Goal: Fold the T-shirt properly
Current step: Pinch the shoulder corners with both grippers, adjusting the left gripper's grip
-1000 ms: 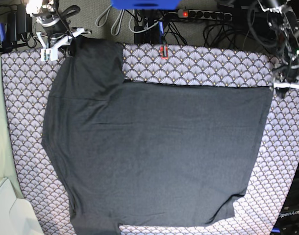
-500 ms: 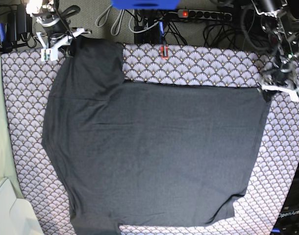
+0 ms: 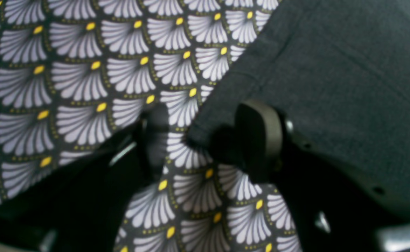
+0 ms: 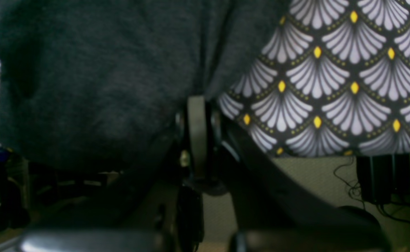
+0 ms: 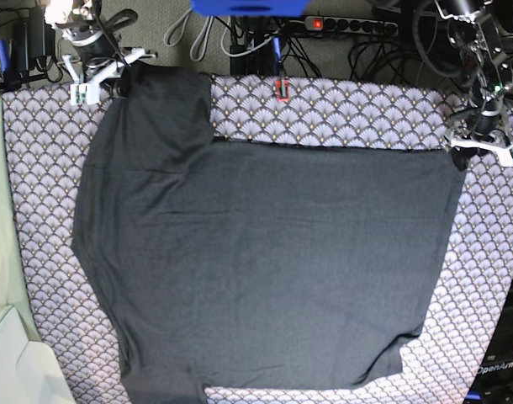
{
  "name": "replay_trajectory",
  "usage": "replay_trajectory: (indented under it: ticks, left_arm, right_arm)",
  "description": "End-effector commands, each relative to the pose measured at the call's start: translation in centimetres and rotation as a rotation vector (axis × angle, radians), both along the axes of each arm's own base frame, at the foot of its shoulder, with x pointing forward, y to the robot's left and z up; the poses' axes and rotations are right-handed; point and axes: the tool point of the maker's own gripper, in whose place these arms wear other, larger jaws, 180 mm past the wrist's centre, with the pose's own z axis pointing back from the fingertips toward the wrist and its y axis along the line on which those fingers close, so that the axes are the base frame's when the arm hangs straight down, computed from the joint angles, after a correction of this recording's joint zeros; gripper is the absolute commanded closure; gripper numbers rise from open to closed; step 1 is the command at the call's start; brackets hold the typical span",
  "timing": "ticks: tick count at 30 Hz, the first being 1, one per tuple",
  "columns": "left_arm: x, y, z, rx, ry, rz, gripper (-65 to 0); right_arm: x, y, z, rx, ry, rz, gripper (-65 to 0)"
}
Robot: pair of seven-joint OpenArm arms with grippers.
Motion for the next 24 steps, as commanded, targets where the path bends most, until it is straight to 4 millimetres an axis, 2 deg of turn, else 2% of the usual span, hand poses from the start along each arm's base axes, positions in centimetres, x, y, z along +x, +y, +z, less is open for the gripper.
replay_trajectory:
  ticks: [1, 14, 24]
  left_arm:
    - [-1.1, 0.2, -1.0, -0.007, 0.062, 0.001, -34.2]
    - [-1.5, -1.0, -2.0, -0.052, 0.11, -0.019, -33.8]
    - [-1.1, -1.2, -1.6, -0.053, 0.101, -0.028, -33.7]
  right_arm:
    - [-0.3, 0.1, -0.1, -0.004, 0.015, 0.015, 0.0]
    - [0.2, 0.3, 0.1, -0.001, 0.003, 0.017, 0.0]
    - [0.2, 0.3, 0.1, 0.001, 0.003, 0.015, 0.0]
